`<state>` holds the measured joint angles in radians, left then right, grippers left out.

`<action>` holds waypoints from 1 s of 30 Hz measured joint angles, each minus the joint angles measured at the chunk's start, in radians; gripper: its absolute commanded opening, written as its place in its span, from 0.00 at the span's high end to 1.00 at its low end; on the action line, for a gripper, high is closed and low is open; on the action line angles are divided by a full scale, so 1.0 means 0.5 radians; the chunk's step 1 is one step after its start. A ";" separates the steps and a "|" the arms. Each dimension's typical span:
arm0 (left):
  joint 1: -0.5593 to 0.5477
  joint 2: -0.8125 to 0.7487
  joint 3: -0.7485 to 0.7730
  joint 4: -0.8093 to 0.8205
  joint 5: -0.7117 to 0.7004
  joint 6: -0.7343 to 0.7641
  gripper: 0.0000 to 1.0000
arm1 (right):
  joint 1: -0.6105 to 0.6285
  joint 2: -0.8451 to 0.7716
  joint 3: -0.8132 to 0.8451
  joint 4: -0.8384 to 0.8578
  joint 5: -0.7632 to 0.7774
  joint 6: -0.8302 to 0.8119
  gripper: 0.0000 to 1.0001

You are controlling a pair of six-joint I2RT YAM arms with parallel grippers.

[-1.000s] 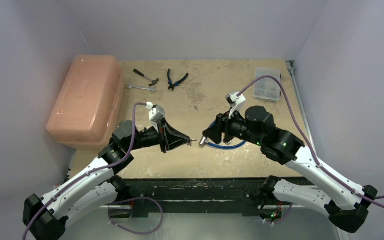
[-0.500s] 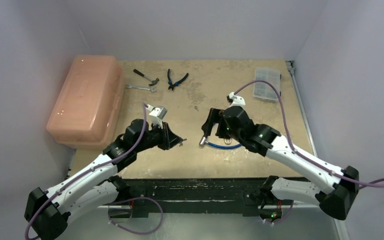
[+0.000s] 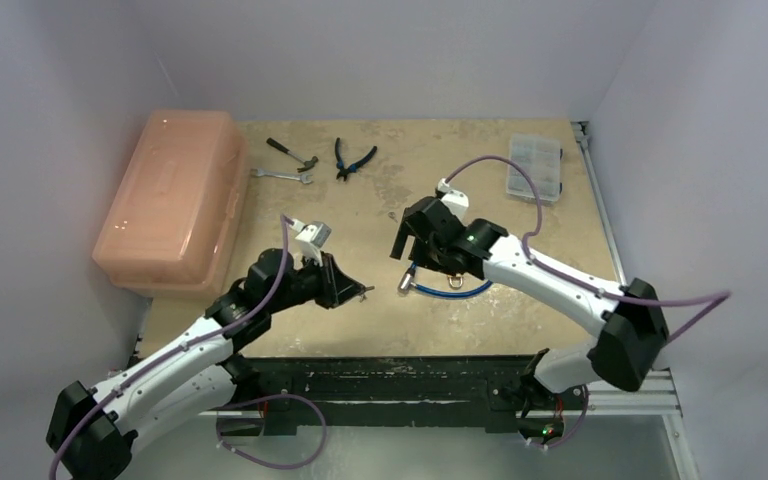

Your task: Unlock with the key

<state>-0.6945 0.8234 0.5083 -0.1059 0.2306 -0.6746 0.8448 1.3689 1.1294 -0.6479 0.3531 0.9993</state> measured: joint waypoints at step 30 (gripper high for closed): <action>0.000 -0.391 -0.742 1.537 0.474 -0.285 1.00 | 0.000 0.816 0.232 -0.114 -0.011 0.131 0.30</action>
<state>-0.6945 0.6281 0.1371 0.6624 0.4675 -0.8173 0.8448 1.7767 1.2453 -0.7052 0.3473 1.0649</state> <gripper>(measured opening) 0.080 0.720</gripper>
